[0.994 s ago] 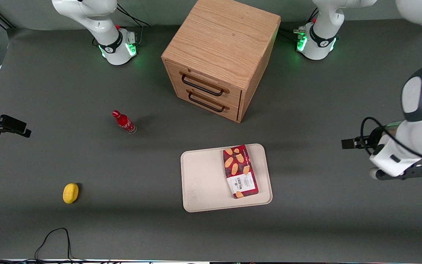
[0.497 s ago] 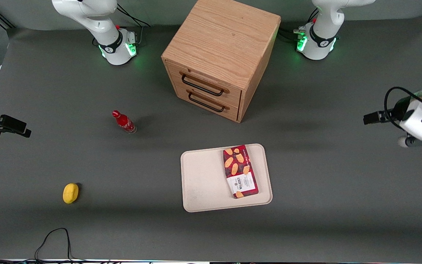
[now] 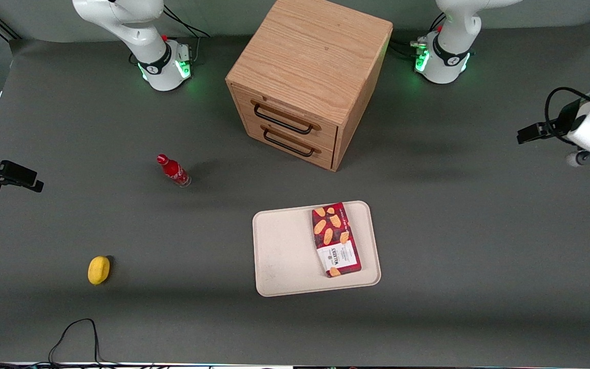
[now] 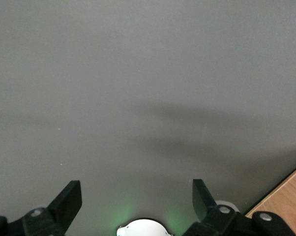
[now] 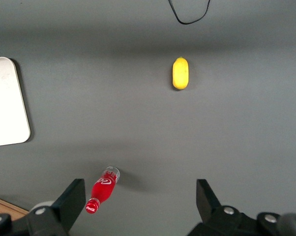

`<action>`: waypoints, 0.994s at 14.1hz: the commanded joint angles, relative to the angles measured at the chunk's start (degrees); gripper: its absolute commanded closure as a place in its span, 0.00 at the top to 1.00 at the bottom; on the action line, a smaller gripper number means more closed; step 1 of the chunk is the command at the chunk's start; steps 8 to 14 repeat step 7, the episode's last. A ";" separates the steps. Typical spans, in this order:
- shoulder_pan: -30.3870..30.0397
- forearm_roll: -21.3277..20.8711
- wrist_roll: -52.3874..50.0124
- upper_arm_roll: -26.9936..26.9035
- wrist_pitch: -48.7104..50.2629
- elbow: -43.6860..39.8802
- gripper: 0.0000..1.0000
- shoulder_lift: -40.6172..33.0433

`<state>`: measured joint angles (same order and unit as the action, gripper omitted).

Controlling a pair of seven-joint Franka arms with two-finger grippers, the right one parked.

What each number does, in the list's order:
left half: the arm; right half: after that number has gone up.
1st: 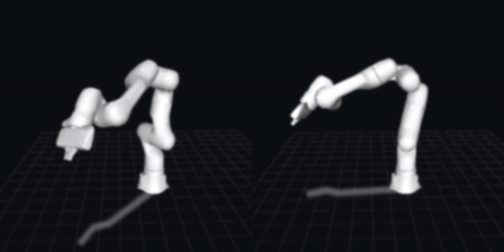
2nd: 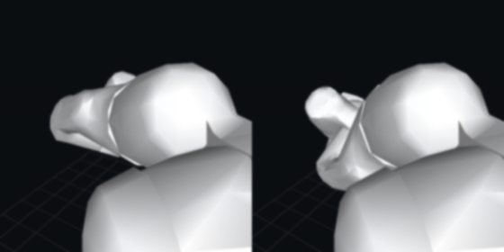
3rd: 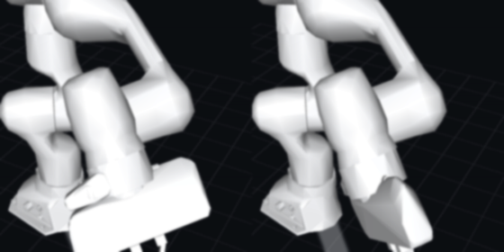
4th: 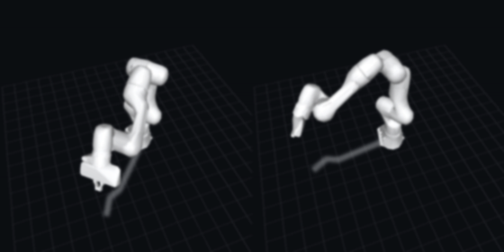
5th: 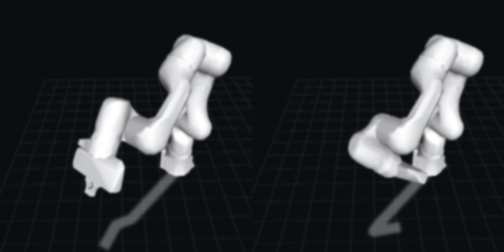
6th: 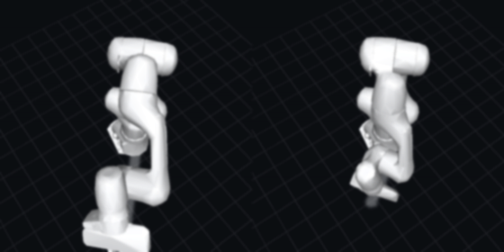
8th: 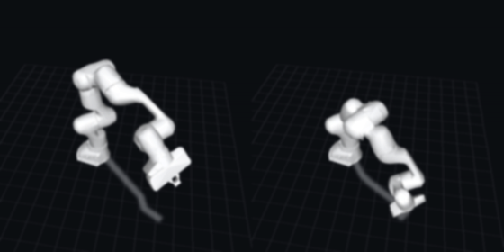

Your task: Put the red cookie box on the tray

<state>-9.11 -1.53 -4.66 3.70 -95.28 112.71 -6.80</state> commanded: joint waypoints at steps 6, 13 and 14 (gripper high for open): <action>6.74 -2.08 -0.61 -3.43 11.33 -14.78 1.00 4.68; 6.74 -2.16 -0.53 -3.43 11.69 -15.40 1.00 5.13; 6.74 -2.16 -0.53 -3.43 11.69 -15.40 1.00 5.13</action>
